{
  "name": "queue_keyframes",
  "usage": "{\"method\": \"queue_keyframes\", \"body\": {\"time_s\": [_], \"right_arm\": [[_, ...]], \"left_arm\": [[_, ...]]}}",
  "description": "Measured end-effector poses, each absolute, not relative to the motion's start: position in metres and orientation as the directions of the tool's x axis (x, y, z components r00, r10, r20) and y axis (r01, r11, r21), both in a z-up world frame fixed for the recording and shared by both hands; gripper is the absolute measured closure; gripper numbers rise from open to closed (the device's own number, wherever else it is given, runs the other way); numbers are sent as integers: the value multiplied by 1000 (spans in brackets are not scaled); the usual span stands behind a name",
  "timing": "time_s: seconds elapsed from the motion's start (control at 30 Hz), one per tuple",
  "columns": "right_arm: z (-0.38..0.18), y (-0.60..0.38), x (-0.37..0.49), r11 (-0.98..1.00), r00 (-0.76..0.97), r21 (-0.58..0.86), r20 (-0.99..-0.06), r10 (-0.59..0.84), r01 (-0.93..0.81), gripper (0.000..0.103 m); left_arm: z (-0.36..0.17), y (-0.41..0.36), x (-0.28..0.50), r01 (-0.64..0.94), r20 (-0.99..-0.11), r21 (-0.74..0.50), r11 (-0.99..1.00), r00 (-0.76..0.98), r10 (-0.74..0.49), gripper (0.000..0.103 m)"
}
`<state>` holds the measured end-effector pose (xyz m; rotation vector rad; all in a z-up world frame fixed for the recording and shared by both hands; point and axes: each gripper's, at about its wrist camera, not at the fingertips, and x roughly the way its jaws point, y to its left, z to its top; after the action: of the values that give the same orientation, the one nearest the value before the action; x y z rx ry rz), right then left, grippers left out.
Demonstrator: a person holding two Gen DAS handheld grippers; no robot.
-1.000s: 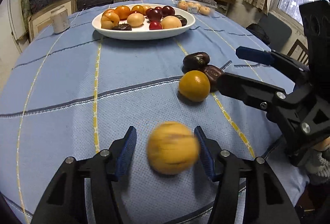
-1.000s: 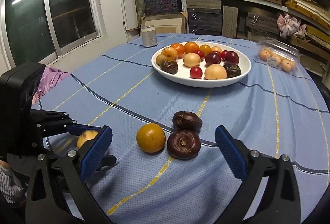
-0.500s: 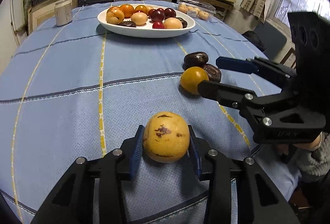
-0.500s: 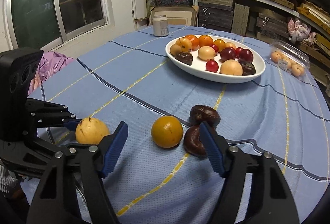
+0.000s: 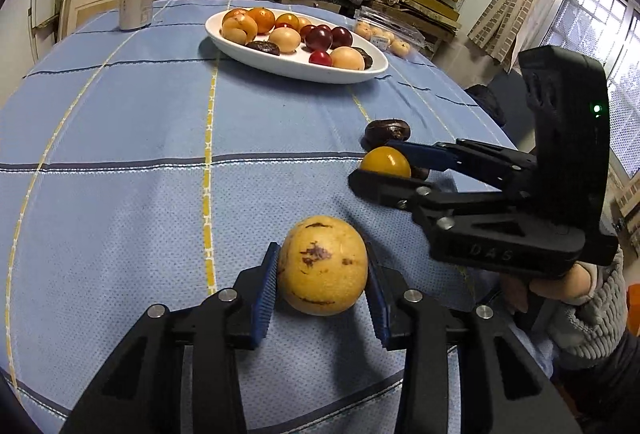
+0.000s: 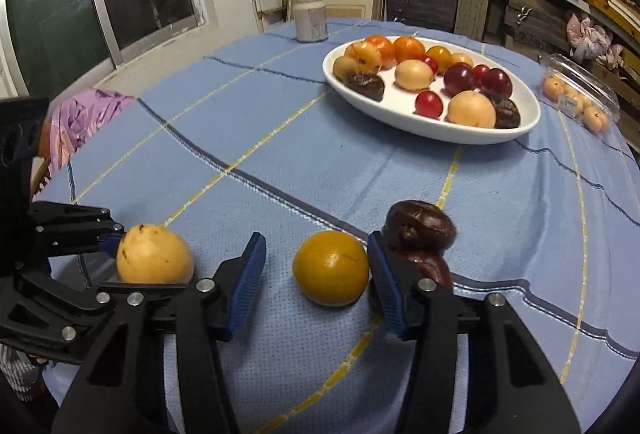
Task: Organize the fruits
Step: 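Grasp a round orange fruit with the right tool while the left tool holds the tan fruit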
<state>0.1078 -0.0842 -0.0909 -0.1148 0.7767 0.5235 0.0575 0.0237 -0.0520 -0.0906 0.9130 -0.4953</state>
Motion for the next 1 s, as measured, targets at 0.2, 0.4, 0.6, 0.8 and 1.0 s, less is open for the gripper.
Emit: {"method": "queue_keyframes", "body": {"time_s": [0.2,0.4,0.6,0.8,1.0], "right_arm": [[-95,-74,107,870,597,29,-717,361,-492,53],[-101,-59,103,856,593,-47,-741,316,-515,65],[-101,-71,101,860,565,37,-740,365,-508,65],[-92,-100,102,860,546,193,-702,457,-472,65],[-34,-156,108,861,646,313,-570,507,-400,65]], "left_arm": [[-53,24,59,367,-741,-279,888,505,-442,63],[-53,22,59,362,-746,-263,894,512,-426,63],[-48,29,57,335,-723,-269,903,549,-419,63],[-42,33,61,330,-701,-309,892,555,-448,63],[-1,28,103,323,-678,-263,909,609,-412,63]]}}
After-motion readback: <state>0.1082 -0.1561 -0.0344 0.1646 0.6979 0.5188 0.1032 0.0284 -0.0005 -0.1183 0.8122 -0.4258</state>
